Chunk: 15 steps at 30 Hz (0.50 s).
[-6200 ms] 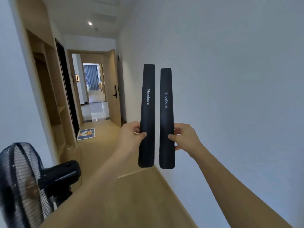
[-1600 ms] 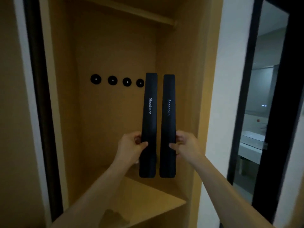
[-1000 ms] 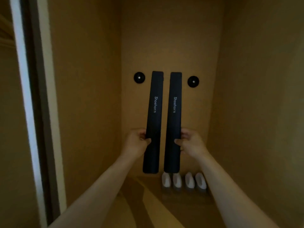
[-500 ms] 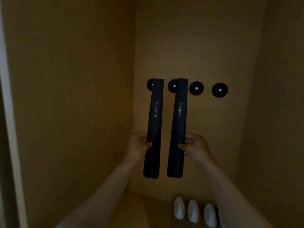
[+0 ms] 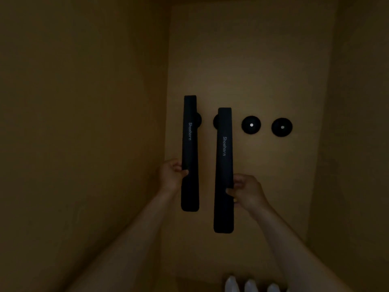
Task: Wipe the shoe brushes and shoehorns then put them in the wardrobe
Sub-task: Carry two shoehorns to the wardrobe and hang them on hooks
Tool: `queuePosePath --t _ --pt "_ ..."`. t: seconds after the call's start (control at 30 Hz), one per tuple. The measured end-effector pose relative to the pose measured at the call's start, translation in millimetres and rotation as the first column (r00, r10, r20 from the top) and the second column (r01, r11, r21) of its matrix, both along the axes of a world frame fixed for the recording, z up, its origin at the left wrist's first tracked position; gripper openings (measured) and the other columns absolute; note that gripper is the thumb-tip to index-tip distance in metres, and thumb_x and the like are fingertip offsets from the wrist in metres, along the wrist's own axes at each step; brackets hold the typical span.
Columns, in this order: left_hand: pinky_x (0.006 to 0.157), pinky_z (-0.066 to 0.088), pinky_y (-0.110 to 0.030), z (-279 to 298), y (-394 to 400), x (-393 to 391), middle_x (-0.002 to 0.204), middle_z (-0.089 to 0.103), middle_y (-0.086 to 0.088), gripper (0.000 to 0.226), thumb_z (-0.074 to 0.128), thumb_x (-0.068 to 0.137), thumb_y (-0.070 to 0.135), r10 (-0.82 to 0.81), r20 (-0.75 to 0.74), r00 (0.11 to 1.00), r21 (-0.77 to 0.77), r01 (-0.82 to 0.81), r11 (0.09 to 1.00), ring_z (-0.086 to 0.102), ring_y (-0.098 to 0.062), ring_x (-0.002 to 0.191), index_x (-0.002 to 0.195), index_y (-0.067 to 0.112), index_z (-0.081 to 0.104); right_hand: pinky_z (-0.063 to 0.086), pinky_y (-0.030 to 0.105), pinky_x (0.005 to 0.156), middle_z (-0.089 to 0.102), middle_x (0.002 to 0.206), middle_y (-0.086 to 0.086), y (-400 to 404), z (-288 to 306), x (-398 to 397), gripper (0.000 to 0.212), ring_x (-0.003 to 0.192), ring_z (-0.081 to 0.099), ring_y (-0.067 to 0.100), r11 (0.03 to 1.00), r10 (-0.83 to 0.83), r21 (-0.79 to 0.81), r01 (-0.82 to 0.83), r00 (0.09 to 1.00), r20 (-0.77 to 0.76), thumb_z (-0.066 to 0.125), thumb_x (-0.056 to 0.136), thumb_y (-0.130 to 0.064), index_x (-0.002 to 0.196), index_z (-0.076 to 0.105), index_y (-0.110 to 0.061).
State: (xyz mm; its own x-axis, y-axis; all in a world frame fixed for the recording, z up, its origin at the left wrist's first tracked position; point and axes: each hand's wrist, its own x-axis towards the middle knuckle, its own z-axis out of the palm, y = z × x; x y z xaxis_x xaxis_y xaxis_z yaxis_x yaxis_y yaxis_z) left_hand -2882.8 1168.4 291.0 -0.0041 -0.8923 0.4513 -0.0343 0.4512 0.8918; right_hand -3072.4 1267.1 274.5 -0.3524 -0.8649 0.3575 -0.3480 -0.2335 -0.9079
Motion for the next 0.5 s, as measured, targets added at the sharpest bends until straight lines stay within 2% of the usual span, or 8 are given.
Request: queuePosePath --t 0.1,0.23,0.33,0.4,0.5 --pt "0.056 0.046 -0.022 15 -18 -3 0.071 0.061 0.007 0.034 0.073 0.080 -0.004 0.025 -0.008 1.000 -0.020 -0.026 0.999 0.059 -0.007 0.063 0.069 0.025 0.058 0.061 0.042 0.069 0.071 0.087 0.004 -5 1 -3 0.039 0.083 0.070 0.022 1.000 -0.002 -0.001 0.002 1.000 -0.010 0.061 0.089 0.010 0.087 0.069 -0.028" --pt "0.071 0.051 -0.031 34 -41 -11 0.077 0.060 0.003 0.032 0.071 0.081 -0.005 0.026 -0.013 1.000 -0.005 -0.026 1.000 0.060 -0.016 0.074 0.073 0.022 0.056 0.061 0.041 0.066 0.071 0.086 0.004 -12 3 -7 0.038 0.080 0.069 0.021 1.000 -0.012 -0.009 0.011 0.999 -0.035 0.061 0.088 0.010 0.088 0.070 -0.027" --pt "0.077 0.055 -0.037 44 -55 -17 0.087 0.063 -0.005 0.022 0.072 0.080 -0.005 0.014 -0.020 1.000 -0.003 -0.014 1.000 0.062 -0.021 0.083 0.088 0.011 0.060 0.060 0.035 0.061 0.071 0.083 0.000 -17 5 -9 0.039 0.077 0.069 0.017 1.000 -0.009 -0.019 0.009 1.000 -0.022 0.062 0.088 0.010 0.087 0.070 -0.029" --pt "0.081 0.056 -0.041 48 -63 -21 0.092 0.064 -0.008 0.023 0.072 0.080 -0.005 0.010 -0.016 1.000 0.000 -0.010 1.000 0.063 -0.024 0.086 0.096 0.008 0.062 0.058 0.031 0.056 0.071 0.081 -0.002 -20 7 -12 0.040 0.075 0.068 0.015 1.000 -0.011 -0.029 0.010 1.000 -0.027 0.062 0.088 0.009 0.086 0.070 -0.030" --pt "0.084 0.057 -0.045 50 -72 -23 0.099 0.067 -0.012 0.023 0.075 0.078 -0.003 0.013 -0.004 1.000 0.025 -0.012 1.000 0.067 -0.029 0.092 0.091 0.011 0.062 0.055 0.028 0.053 0.071 0.083 0.000 -24 10 -15 0.039 0.074 0.068 0.017 0.999 -0.005 -0.049 0.004 1.000 -0.017 0.061 0.089 0.009 0.086 0.070 -0.029"
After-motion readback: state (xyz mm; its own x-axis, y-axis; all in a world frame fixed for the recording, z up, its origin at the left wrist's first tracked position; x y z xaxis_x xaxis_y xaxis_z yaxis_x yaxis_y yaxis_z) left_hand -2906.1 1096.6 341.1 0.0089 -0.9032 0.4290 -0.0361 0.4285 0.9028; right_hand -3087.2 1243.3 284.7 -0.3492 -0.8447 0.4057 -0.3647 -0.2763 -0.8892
